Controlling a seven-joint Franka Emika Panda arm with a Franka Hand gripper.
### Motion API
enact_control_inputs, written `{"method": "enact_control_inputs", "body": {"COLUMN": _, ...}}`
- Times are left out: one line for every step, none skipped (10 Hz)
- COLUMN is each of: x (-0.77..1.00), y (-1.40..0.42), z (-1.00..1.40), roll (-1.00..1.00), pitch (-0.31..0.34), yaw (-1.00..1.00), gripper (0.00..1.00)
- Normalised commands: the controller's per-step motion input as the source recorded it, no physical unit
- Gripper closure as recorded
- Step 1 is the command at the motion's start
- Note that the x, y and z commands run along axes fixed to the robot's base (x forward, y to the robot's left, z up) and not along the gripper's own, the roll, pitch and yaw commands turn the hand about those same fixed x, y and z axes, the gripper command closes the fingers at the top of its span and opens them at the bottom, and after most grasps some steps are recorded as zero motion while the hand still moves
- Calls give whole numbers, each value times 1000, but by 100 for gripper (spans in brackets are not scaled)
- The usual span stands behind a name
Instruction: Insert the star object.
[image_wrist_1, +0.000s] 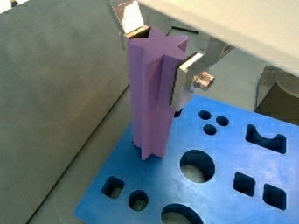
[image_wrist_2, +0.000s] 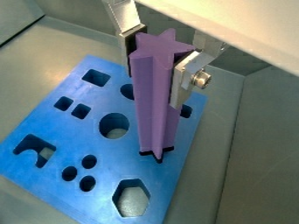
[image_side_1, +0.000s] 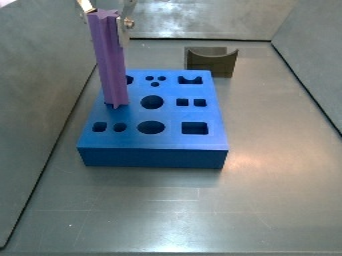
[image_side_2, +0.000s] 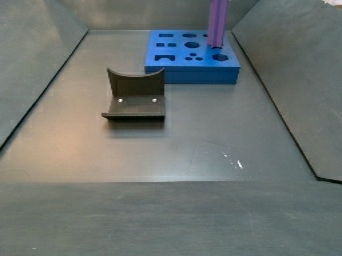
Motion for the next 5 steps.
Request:
{"method": "enact_control_inputs", "body": {"x": -117, "y": 89, "z": -509, "roll": 34, "pitch": -137, "yaw": -23, "gripper": 100}}
{"method": "enact_control_inputs", "body": {"x": -289, "y": 100, "z": -543, "roll": 74, "pitch": -186, "yaw": 0, "gripper": 100}}
{"method": "enact_control_inputs", "body": {"x": -317, "y": 46, "z": -557, "roll": 59, "pitch": -223, "yaw": 0, "gripper": 100}}
{"method": "enact_control_inputs", "body": {"x": -177, "y": 0, "z": -594, "roll": 1, "pitch": -283, "yaw": 0, "gripper": 100}}
{"method": "enact_control_inputs", "body": {"x": -37, "y": 0, "z": -580, "roll": 0, "pitch": -334, "yaw": 0, "gripper": 100}}
